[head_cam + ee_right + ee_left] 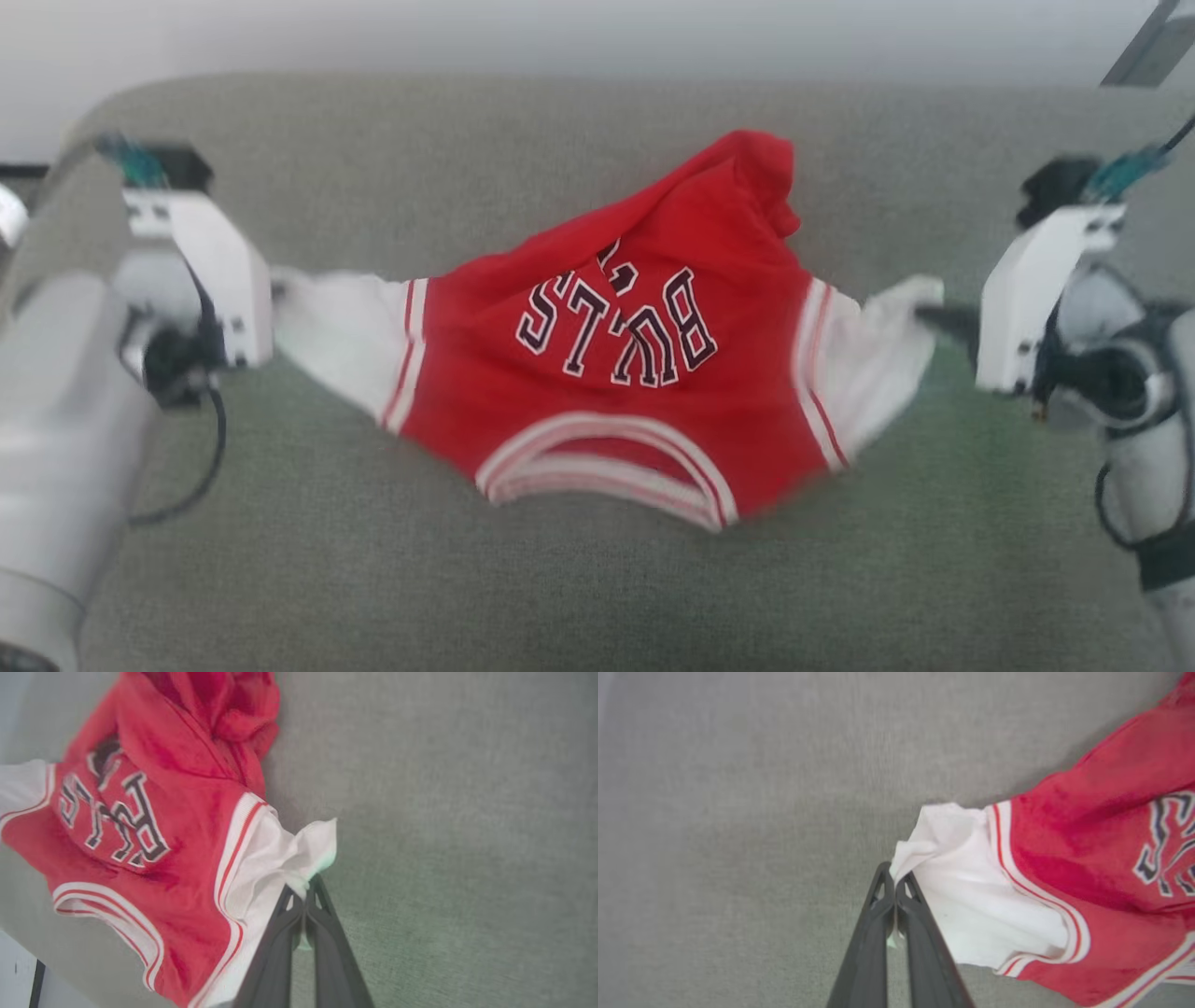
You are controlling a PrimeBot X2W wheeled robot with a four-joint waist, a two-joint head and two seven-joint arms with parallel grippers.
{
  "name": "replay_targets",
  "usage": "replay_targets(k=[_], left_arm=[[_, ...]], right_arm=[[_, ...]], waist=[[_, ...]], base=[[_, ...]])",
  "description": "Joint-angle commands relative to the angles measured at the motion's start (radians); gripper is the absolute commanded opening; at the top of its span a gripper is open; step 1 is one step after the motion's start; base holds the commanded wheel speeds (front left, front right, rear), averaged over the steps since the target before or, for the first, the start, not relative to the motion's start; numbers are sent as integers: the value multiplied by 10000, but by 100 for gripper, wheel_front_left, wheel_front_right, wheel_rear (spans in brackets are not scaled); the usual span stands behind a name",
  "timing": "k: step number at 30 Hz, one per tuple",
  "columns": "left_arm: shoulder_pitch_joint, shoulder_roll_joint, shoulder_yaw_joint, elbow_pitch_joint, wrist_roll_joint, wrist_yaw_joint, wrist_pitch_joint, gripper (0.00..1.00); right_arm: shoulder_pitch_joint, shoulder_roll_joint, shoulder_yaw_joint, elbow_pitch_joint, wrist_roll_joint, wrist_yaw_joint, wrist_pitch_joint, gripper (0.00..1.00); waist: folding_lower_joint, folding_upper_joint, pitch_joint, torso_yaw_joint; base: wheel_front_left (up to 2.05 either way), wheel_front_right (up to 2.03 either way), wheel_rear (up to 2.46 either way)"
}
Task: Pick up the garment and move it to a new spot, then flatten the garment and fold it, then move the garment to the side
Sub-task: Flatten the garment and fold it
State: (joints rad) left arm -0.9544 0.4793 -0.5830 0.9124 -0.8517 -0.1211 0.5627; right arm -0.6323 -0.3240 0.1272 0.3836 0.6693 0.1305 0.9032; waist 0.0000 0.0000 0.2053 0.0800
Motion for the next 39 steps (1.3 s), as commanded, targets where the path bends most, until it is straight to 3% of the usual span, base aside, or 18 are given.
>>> replay_targets(k=[1, 9, 20, 34, 39], left_arm=[[-378, 79, -28, -268, 131, -39, 13, 0], [-2090, 389, 177, -1480, 311, 312, 334, 0], [-3716, 409, 575, -1632, 288, 803, 205, 0], [-4511, 432, 842, -1160, 162, 588, -418, 0], [-4693, 448, 863, -1128, 317, 498, -1044, 0]], right_arm=[[-200, -42, 10, -311, 141, 4, -14, 0], [-1563, -340, 196, -1400, 461, 4, -579, 0], [-3590, -629, 558, -700, 313, 3, -2303, 0], [-4941, -781, 1027, 820, 747, 3, -3452, 0], [-5277, -869, 1372, 1031, 526, 4, -4006, 0]], waist=[[0, 0, -393, -47], [0, 0, -1337, -157], [0, 0, -2079, -304], [0, 0, -2084, -280], [0, 0, -1585, -321]], base=[[0, 0, 0], [0, 0, 0], [0, 0, 0], [0, 0, 0], [0, 0, 0]])
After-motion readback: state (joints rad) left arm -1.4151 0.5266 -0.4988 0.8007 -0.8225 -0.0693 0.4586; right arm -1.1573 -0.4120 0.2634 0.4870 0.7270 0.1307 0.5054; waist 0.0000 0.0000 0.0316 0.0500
